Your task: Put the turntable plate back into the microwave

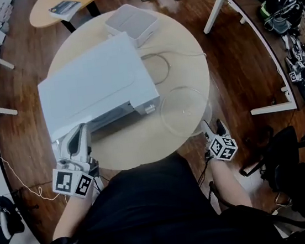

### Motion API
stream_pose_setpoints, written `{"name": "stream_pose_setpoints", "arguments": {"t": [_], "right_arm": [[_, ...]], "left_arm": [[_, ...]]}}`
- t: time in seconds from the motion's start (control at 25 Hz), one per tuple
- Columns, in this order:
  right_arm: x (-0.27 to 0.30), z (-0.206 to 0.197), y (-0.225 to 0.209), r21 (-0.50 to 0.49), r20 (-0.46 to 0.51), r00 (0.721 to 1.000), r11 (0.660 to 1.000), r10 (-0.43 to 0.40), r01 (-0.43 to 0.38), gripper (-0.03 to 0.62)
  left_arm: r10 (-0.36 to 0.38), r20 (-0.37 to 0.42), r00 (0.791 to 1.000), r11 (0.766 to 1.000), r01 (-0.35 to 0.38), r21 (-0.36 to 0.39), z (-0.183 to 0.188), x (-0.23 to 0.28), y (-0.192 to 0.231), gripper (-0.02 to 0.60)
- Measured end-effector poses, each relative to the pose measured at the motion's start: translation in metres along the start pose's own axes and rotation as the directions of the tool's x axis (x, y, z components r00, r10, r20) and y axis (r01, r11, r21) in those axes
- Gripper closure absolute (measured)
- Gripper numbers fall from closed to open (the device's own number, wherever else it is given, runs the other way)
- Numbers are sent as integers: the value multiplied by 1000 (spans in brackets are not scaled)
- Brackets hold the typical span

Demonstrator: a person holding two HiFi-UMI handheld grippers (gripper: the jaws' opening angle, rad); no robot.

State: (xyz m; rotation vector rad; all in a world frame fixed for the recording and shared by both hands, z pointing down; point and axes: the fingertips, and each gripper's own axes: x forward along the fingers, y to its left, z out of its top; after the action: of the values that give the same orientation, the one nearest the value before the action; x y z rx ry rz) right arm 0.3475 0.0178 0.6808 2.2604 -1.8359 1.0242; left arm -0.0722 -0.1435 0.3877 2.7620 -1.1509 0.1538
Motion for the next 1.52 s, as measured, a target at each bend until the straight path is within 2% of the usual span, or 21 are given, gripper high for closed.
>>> {"name": "stream_pose_setpoints", "arguments": {"t": [0.36, 0.72, 1.08, 1.52], "right_arm": [[29, -9, -15, 147, -67, 998, 989, 10, -1, 230], [34, -11, -21, 150, -87, 996, 989, 20, -6, 230], [43, -16, -19, 153, -118, 990, 987, 72, -54, 230], [62, -28, -19, 223, -181, 974, 971, 133, -91, 230]], "left_arm": [[2, -7, 1000, 1000, -2, 0, 11, 18, -3, 575], [21, -22, 1000, 999, -22, -29, 9, 24, -7, 575], [32, -35, 999, 999, -33, -11, 8, 28, -17, 575], [53, -54, 997, 999, -53, -1, 9, 33, -24, 575]]}}
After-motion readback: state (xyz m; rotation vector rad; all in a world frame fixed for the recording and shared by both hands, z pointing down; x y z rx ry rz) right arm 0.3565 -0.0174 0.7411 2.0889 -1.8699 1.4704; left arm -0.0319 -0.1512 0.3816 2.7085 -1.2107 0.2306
